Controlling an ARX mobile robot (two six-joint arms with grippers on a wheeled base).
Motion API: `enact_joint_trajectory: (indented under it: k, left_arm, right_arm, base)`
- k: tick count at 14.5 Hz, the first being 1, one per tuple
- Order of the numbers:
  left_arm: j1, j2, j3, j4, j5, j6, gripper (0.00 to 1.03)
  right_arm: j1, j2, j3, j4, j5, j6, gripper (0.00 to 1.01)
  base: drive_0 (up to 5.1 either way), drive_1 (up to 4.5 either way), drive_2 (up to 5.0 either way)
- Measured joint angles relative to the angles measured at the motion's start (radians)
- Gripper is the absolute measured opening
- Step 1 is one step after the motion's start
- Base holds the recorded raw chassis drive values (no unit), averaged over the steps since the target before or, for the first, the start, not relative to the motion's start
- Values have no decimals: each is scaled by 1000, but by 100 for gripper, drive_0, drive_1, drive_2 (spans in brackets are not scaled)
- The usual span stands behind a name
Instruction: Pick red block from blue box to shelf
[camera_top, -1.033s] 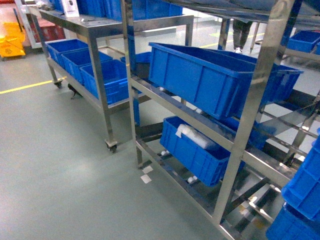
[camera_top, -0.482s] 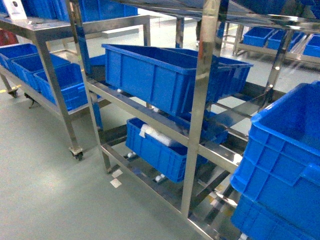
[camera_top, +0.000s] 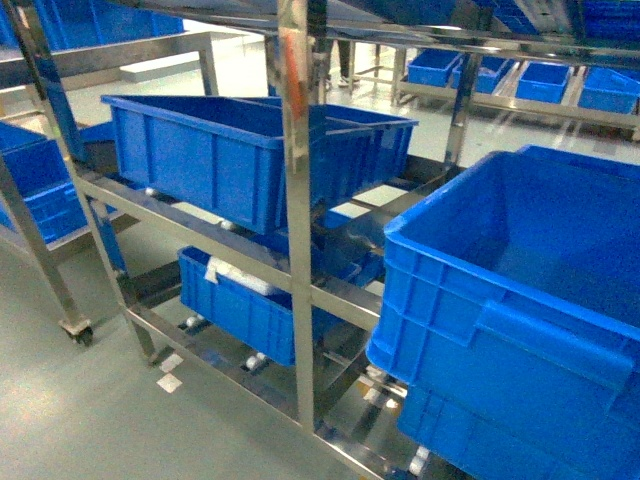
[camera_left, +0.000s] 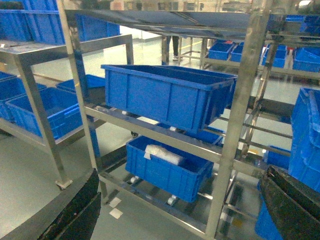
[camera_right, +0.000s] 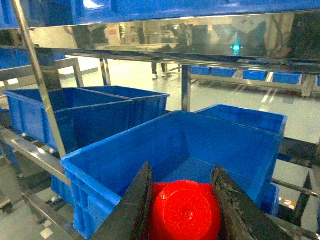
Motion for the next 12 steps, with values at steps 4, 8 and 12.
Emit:
enact_joint_trajectory:
  k: [4,8,12]
  left_arm:
    - [0,0,0,-2,0,0,98]
    - [-1,0,0,-1,1,0,98]
    - [-1,0,0,0,1,0,98]
  right_arm:
    - [0,0,0,0,0,0,27]
    - [0,0,0,-2,1,0,26]
    - [0,0,0,0,1,0,26]
  base:
    - [-266,-53,-131]
    - [-514,336,38]
    - [-441,409,109]
